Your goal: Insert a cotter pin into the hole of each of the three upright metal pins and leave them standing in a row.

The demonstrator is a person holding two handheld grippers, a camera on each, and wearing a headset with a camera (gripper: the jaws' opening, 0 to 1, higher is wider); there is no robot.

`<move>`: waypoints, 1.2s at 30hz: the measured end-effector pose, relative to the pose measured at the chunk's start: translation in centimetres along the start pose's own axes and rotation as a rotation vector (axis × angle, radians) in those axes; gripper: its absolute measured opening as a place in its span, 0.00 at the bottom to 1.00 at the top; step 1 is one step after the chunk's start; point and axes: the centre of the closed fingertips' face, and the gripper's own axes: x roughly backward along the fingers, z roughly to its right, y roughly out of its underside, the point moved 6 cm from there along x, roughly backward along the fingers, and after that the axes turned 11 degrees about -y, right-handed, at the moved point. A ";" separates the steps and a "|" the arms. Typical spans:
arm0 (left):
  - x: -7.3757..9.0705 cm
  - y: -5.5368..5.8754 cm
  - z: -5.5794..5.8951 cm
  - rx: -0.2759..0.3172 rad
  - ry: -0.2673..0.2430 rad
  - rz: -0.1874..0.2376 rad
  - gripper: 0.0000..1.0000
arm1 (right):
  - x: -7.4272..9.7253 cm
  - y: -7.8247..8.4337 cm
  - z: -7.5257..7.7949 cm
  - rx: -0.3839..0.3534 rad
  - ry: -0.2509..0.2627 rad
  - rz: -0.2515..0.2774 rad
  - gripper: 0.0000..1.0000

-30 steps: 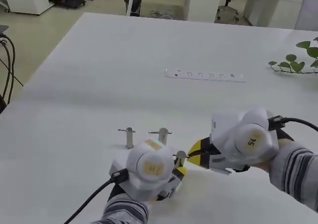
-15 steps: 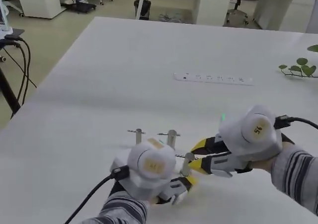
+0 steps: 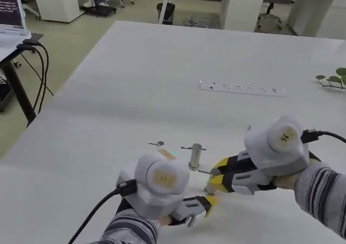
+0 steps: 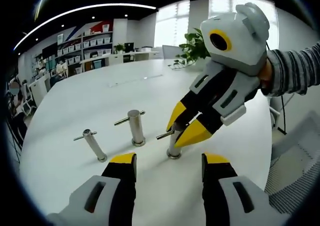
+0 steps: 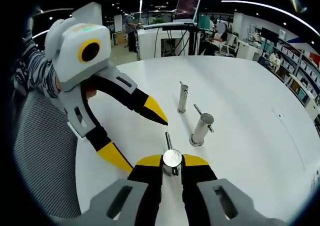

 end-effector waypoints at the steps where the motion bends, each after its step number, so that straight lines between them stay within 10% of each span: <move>1: 0.1 -0.1 -0.1 0.002 -0.004 0.005 0.50 | 0.1 0.0 0.1 0.006 0.003 -0.003 0.08; 36: 4.7 -0.4 -4.9 0.086 -0.150 0.079 0.64 | 2.4 0.6 5.0 0.037 0.003 -0.124 0.08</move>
